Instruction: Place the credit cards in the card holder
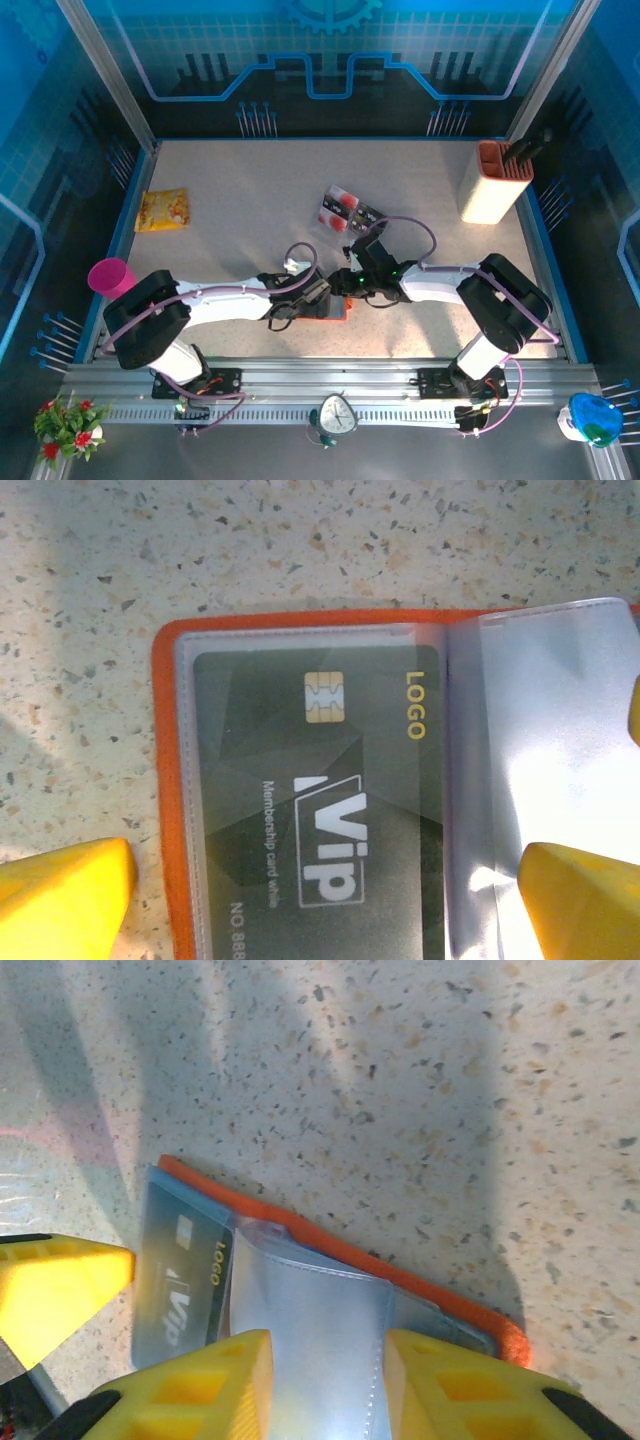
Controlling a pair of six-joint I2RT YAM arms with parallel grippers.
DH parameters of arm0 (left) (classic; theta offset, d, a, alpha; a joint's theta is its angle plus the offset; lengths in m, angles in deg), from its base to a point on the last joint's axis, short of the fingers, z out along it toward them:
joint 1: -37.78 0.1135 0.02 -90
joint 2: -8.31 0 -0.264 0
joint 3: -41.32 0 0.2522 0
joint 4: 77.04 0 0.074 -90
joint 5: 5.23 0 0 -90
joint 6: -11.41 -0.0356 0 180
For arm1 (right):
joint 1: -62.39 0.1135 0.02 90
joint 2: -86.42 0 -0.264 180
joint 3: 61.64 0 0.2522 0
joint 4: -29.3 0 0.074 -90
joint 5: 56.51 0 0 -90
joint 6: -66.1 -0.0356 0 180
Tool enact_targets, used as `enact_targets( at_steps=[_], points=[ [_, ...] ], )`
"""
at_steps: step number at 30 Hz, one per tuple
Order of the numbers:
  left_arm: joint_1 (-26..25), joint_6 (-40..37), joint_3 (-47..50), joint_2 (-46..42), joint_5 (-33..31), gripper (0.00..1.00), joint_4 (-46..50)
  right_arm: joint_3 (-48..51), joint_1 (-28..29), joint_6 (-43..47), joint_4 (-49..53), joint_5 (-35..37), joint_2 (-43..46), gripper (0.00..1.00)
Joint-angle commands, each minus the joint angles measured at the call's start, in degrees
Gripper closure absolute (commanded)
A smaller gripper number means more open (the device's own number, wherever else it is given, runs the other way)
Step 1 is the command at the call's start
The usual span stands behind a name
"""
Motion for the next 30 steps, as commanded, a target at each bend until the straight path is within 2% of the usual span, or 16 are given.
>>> enact_targets(
  at_steps=[1,9,20,30],
  points=[
    [-0.21,0.07,0.29,-2.67,-0.98,0.01,1.93,-0.34,-0.39,-1.03,-0.94,-2.62,-0.33,0.67],
    [-0.23,-0.64,-0.56,-4.5,-1.47,0.01,2.57,-1.39,-0.21,0.28,1.89,-1.62,2.37,0.75],
    [-0.22,-0.39,-0.37,-7.94,-3.31,0.01,4.09,-2.4,0.59,-1.93,0.09,-4.3,3.5,0.75],
    [0.81,0.15,1.16,-16.22,-7.21,0.01,7.63,-5.63,4.59,-3.74,-0.67,-4.37,1.64,0.66]
  ],
)
